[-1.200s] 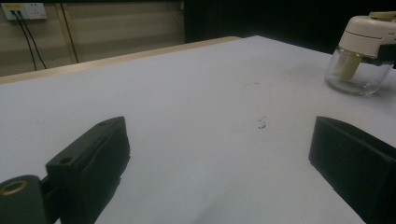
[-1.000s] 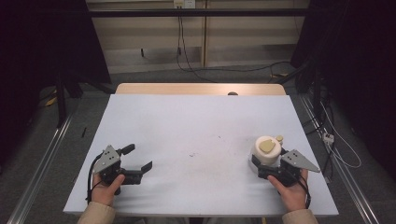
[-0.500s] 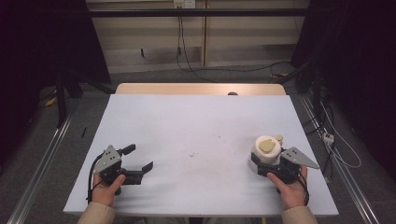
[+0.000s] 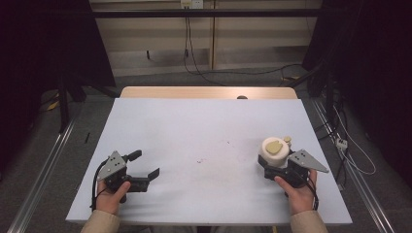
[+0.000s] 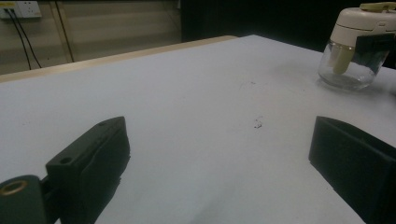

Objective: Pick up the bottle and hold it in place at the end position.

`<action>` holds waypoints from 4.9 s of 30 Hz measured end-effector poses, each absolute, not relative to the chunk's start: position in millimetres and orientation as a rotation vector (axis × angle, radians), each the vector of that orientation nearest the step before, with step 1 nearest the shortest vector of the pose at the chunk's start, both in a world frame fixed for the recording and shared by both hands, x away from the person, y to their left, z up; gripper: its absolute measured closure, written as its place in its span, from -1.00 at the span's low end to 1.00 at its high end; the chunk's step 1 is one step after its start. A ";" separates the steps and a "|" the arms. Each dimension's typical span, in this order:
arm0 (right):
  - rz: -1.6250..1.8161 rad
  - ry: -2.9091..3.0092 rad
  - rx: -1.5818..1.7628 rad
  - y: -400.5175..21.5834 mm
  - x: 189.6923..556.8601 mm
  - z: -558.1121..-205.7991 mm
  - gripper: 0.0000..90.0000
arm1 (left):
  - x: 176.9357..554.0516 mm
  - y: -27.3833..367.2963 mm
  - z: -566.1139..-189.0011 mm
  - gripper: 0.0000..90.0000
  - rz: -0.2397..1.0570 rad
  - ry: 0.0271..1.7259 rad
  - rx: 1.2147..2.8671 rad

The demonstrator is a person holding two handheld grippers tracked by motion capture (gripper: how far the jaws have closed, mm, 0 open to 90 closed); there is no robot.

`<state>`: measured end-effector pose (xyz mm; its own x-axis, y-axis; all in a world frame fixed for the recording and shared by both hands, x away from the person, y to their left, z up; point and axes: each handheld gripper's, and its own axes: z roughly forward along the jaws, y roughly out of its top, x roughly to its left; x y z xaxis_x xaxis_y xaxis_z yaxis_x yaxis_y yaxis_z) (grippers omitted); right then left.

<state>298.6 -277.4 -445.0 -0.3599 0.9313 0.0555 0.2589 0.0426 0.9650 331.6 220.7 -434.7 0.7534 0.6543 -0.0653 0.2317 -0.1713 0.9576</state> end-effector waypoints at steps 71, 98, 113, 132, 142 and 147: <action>1.454 1.798 1.092 -180.1 360.9 -425.7 -0.82 | 331.6 226.0 -432.9 -0.90 0.406 0.715 1.694; 1.491 1.806 1.096 -161.2 378.7 -429.2 -0.82 | 331.6 227.4 -432.9 -0.90 0.403 0.715 1.692; 1.496 1.812 1.082 -149.0 385.3 -430.7 -0.82 | 331.3 228.2 -432.7 -0.90 0.398 0.713 1.685; 1.491 1.824 1.098 -141.2 395.7 -437.1 -0.82 | 331.7 229.6 -433.4 -0.90 0.394 0.720 1.684; 1.491 1.826 1.101 -135.8 401.8 -439.0 -0.82 | 331.9 229.7 -433.8 -0.90 0.392 0.722 1.685; 1.496 1.830 1.096 -131.7 404.0 -439.4 -0.82 | 331.9 230.1 -433.7 -0.90 0.393 0.721 1.685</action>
